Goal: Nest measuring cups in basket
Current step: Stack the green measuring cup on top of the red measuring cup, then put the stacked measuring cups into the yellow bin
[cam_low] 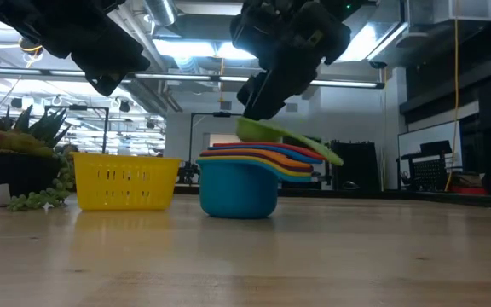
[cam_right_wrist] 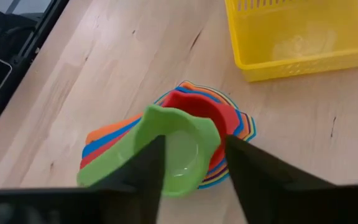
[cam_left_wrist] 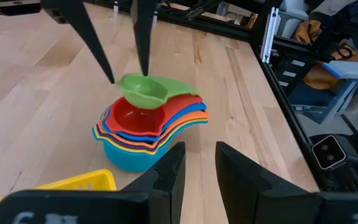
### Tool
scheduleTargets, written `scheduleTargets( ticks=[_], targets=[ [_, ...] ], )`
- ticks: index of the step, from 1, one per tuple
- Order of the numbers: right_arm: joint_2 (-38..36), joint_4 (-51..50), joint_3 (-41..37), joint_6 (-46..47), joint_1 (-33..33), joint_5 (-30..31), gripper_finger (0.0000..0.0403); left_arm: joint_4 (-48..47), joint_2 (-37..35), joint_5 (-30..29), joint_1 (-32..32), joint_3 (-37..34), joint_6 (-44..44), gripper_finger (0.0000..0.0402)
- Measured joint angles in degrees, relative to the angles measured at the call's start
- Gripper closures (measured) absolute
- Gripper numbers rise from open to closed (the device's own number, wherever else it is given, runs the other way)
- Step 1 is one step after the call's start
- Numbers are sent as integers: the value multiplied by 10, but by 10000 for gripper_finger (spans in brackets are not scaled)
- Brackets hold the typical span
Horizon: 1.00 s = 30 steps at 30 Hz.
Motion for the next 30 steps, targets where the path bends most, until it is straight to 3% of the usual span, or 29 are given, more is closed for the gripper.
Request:
scheduleTargets(
  ticks=[4, 7, 18, 30],
  targets=[
    [0, 4, 0, -19, 0, 0, 183, 0, 0, 0, 0, 0, 0, 320],
    [0, 3, 0, -13, 0, 0, 161, 0, 0, 0, 0, 0, 0, 320],
    [-3, -12, 0, -1, 0, 0, 155, 0, 0, 0, 0, 0, 0, 320],
    [-58, -156, 0, 18, 3, -17, 155, -7, 0, 0, 0, 0, 0, 320]
  ],
)
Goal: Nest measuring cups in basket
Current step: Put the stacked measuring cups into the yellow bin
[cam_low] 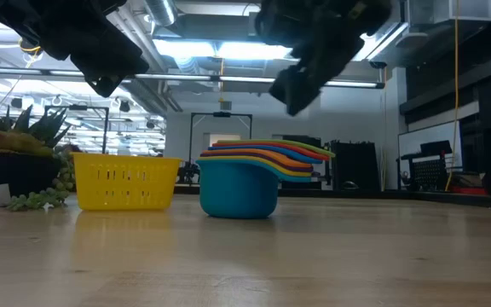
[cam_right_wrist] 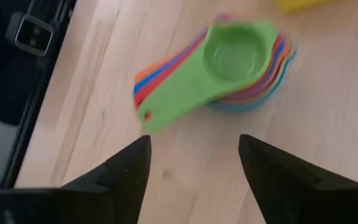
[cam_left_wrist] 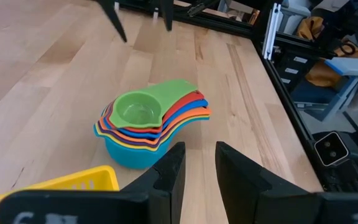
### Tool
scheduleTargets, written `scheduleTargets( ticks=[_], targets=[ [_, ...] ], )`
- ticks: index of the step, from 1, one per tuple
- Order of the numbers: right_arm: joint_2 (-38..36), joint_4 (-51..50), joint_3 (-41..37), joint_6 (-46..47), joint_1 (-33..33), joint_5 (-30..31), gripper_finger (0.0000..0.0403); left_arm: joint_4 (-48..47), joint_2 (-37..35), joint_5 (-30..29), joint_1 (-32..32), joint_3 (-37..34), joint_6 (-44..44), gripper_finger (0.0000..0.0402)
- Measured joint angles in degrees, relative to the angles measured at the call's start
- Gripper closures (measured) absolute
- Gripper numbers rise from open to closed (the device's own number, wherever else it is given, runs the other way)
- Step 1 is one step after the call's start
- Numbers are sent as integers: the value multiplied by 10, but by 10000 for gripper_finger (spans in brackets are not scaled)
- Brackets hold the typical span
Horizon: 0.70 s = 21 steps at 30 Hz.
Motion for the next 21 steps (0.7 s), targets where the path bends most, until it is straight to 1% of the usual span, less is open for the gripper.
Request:
scheduleTargets(
  ticks=[5, 9, 13, 21],
  targets=[
    [-18, -57, 0, -5, 10, 0, 155, -1, 0, 0, 0, 0, 0, 320],
    [-28, -74, -20, -13, 14, -1, 155, -2, 0, 0, 0, 0, 0, 320],
    [-46, -68, -60, -11, 13, -11, 155, -2, 0, 0, 0, 0, 0, 320],
    [-99, -18, -142, 31, 13, -13, 155, -3, 0, -3, 0, 0, 1, 320]
  ],
)
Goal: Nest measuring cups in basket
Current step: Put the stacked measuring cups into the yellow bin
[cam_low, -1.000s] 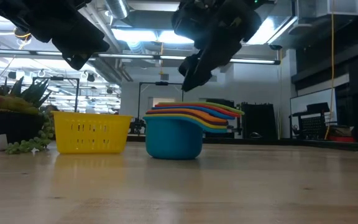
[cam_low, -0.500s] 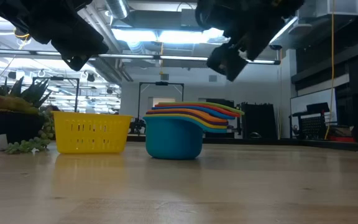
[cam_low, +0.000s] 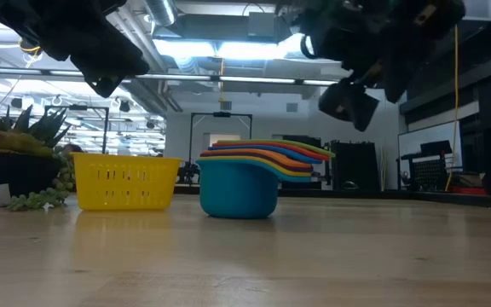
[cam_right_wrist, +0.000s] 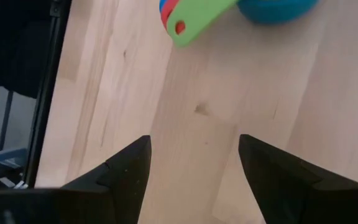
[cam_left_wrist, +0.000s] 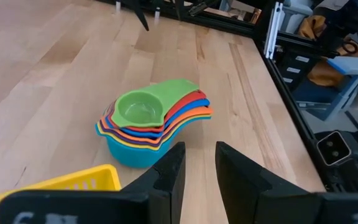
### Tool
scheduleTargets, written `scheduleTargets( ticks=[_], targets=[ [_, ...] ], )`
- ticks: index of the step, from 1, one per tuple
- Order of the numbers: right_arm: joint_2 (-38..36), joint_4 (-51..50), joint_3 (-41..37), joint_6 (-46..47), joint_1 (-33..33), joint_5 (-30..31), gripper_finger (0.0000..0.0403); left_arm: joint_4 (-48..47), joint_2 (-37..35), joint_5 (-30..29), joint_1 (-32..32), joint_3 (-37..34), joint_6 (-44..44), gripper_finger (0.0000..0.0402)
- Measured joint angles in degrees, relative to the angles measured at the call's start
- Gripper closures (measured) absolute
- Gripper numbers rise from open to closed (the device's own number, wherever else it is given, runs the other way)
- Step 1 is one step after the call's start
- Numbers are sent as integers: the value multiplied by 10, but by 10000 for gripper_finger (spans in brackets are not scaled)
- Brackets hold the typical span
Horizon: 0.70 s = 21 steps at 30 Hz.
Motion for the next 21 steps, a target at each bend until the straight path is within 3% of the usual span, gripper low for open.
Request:
scheduleTargets(
  ticks=[11, 21],
  targets=[
    [-64, 104, -100, 32, -1, 9, 155, 16, 0, -30, 0, 0, 9, 314],
    [-63, 174, -141, 32, -1, 10, 155, 53, 0, -32, 0, 0, 12, 231]
  ],
)
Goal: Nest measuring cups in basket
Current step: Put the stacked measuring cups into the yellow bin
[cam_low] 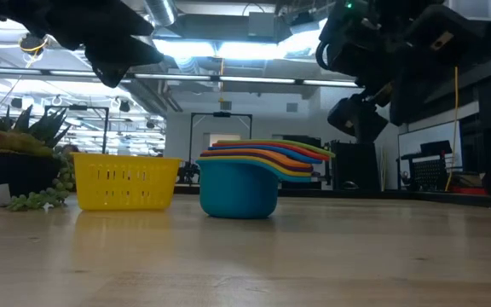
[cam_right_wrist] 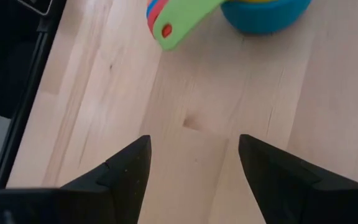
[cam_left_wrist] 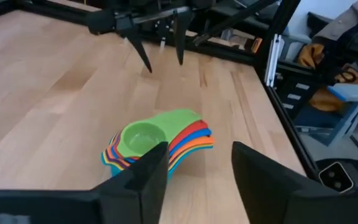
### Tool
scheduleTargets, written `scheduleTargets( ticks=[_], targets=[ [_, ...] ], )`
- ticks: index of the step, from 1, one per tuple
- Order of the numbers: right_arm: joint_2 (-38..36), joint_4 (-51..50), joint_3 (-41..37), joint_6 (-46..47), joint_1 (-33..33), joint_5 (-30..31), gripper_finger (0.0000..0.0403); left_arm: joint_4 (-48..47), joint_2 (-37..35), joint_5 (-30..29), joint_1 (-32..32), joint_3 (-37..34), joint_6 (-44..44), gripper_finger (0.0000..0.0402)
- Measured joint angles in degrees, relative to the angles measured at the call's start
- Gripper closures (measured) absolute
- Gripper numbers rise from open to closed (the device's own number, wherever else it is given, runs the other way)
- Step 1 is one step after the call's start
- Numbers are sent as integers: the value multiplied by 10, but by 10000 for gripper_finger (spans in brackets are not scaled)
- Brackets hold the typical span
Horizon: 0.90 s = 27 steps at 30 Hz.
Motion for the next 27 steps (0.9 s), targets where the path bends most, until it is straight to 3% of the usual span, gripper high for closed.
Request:
scheduleTargets(
  ticks=[6, 11, 19, 23, 27],
  targets=[
    [0, 89, -25, 0, 0, 0, 155, 3, 0, -1, 0, 0, -17, 198],
    [0, 189, -59, 22, 0, 6, 155, 10, 0, -1, 0, 0, -75, 196],
    [0, 285, -102, 46, 0, 79, 155, 13, 10, -14, -12, 0, -302, 194],
    [0, 309, -109, 46, 0, 98, 155, 18, 47, -58, -30, 0, -429, 194],
    [3, 323, -109, 46, 1, 112, 155, 33, 95, -63, -43, 2, -523, 194]
  ],
)
